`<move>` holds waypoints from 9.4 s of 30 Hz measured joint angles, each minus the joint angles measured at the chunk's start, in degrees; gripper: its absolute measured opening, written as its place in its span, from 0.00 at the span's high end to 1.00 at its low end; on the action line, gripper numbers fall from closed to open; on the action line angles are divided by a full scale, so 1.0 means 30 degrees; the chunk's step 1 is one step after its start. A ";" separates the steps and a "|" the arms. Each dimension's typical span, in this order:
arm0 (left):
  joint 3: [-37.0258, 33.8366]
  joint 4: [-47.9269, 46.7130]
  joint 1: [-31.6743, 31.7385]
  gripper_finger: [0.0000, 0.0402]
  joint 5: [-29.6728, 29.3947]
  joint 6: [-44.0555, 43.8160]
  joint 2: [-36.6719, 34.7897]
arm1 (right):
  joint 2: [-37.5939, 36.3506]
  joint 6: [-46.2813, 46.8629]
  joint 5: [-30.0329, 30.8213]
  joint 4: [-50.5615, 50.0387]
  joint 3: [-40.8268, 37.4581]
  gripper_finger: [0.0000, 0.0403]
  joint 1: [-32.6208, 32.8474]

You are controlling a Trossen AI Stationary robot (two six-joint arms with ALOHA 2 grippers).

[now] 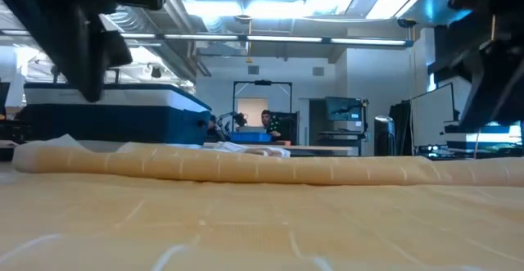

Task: Fold towel
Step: Fold the orange towel

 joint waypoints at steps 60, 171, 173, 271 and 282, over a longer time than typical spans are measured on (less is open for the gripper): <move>-1.0018 0.7144 0.0590 0.67 -0.1382 -0.8593 -0.5484 | -0.9515 0.8859 -0.6469 -0.1536 -0.6793 0.54 -0.3993; 0.0116 0.1901 -0.6816 0.98 -0.7364 -0.3715 -0.3579 | -0.3760 0.9710 0.4016 -1.2653 0.5797 0.99 0.8210; 0.0036 0.2268 -0.6955 0.98 -0.7202 -0.3521 -0.2717 | -0.3147 0.9583 0.3895 -1.2395 0.5797 0.99 0.8284; 0.2278 -0.2263 0.0229 0.61 -0.0032 0.1225 0.3469 | -0.2197 -0.0721 -0.4981 -1.1525 0.0569 0.64 0.0260; 0.1598 -0.2028 0.0359 0.52 -0.0307 0.3148 0.3201 | -0.2929 0.1118 -0.3664 -0.7111 0.0981 0.36 0.0240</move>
